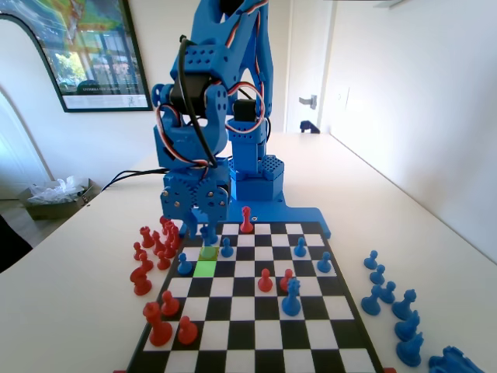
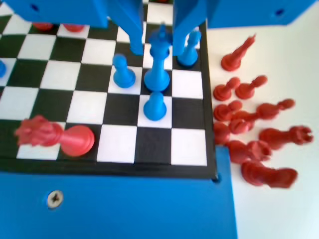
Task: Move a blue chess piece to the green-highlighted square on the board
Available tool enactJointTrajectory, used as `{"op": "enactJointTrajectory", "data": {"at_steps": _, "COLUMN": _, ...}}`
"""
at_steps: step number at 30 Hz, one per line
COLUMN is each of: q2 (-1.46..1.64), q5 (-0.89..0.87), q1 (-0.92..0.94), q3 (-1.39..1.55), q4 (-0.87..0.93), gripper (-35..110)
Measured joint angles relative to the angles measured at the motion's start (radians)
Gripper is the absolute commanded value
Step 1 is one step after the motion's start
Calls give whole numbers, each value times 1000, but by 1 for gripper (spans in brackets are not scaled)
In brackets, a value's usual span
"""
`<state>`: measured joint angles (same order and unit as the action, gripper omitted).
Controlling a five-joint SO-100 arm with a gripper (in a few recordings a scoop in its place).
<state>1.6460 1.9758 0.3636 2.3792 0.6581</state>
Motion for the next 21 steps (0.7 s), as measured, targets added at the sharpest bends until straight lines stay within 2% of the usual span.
{"op": "enactJointTrajectory", "data": {"at_steps": 21, "q2": 0, "q5": 28, "q1": 12, "q3": 37, "q4": -21, "gripper": 10}}
